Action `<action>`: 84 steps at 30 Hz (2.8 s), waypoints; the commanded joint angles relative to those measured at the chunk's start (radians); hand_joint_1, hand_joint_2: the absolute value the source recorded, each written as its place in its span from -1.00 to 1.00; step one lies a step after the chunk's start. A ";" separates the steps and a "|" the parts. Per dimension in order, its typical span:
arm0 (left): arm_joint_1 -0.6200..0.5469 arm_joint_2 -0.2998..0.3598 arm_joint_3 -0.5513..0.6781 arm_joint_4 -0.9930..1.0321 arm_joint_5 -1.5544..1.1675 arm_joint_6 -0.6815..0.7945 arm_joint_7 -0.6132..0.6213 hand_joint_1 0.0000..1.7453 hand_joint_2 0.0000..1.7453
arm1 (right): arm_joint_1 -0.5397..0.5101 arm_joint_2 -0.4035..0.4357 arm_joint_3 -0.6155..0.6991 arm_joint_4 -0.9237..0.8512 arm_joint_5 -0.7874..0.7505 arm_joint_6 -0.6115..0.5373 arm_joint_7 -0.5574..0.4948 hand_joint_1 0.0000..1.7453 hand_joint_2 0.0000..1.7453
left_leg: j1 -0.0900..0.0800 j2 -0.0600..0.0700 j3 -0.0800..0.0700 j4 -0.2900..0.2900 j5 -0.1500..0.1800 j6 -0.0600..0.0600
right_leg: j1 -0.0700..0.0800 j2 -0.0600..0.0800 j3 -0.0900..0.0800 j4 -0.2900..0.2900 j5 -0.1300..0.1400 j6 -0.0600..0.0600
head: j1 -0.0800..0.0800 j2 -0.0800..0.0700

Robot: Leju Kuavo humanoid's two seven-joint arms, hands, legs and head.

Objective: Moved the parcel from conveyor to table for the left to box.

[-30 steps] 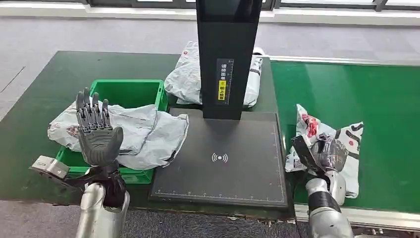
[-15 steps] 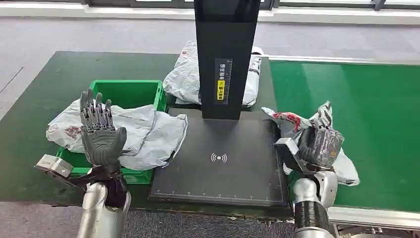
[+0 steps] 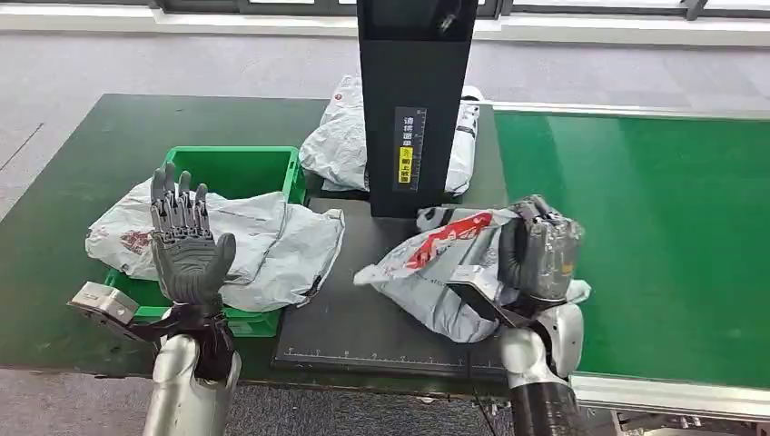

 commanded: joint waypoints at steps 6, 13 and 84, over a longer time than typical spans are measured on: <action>0.058 -0.055 -0.007 0.029 -0.015 0.011 0.002 -1.00 1.00 | -0.131 -0.014 0.151 0.427 -0.007 0.025 0.020 1.00 1.00 | -0.001 0.004 0.005 -0.002 -0.001 0.002 | 0.000 0.002 0.004 -0.002 0.000 -0.002 | 0.000 0.000; 0.052 -0.055 -0.033 0.047 -0.026 0.019 0.002 -1.00 1.00 | -0.153 -0.001 0.133 0.597 -0.139 0.093 -0.044 -1.00 1.00 | 0.000 0.002 0.004 -0.002 0.000 0.002 | 0.001 0.001 0.004 -0.002 0.000 -0.002 | 0.000 0.000; -0.320 -0.027 -0.359 0.985 -0.990 0.329 0.068 -0.48 1.00 | -0.115 -0.075 0.020 0.317 -0.666 0.415 -0.111 -1.00 1.00 | -0.001 0.003 0.004 -0.001 0.000 0.002 | 0.000 0.001 0.002 -0.001 0.000 -0.002 | 0.000 0.000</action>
